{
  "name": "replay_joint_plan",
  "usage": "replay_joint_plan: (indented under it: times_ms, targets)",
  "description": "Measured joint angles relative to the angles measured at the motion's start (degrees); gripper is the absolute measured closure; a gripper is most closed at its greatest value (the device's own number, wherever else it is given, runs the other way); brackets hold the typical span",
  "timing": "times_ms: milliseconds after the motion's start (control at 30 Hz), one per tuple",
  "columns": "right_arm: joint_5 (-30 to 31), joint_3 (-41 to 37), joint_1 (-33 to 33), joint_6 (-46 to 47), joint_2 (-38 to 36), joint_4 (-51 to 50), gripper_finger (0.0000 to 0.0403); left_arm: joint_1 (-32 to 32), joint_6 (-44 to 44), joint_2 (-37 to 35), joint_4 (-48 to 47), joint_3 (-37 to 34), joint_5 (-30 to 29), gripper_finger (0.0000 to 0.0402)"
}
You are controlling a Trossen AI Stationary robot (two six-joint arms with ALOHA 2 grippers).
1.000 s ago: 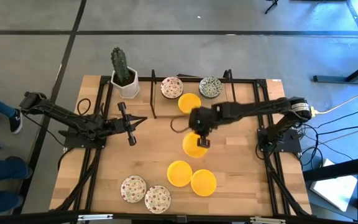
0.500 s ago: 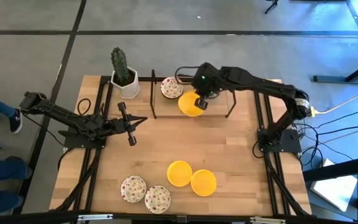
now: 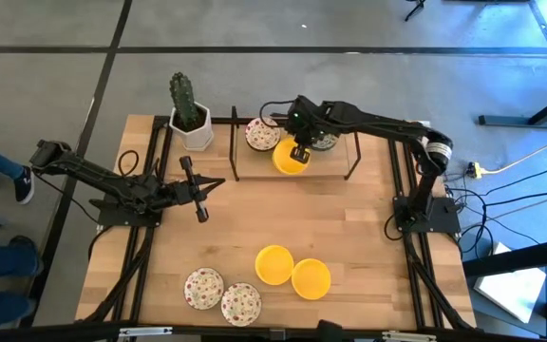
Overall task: Pick & Place Mini bowls
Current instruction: Stack the top right yellow bowl on top of the yellow bowls on the shelf
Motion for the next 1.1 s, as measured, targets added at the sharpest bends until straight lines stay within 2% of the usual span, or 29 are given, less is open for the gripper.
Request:
replay_joint_plan:
  times_ms: [300,533,800,933,1100]
  targets:
    - [-0.10,0.00,-1.14,0.01,2.52,0.55,0.0397,0.00,-0.35,0.00,0.00,0.00,0.00,0.0398]
    - [-4.69,0.00,-1.23,-0.89,2.52,-0.18,0.0393,0.00,-0.05,0.00,0.02,0.00,0.01,0.0397]
    - [-5.00,0.00,-1.23,-2.00,2.52,-0.37,0.0328,0.00,-1.01,0.00,0.02,0.00,0.02,0.0398]
    - [-3.08,0.00,-1.23,-1.74,2.52,0.71,0.0294,0.00,-0.94,0.00,0.02,0.00,0.02,0.0398]
    - [-2.47,1.41,-1.23,-2.88,2.48,0.69,0.0272,0.00,0.38,0.00,0.01,0.00,0.02,0.0398]
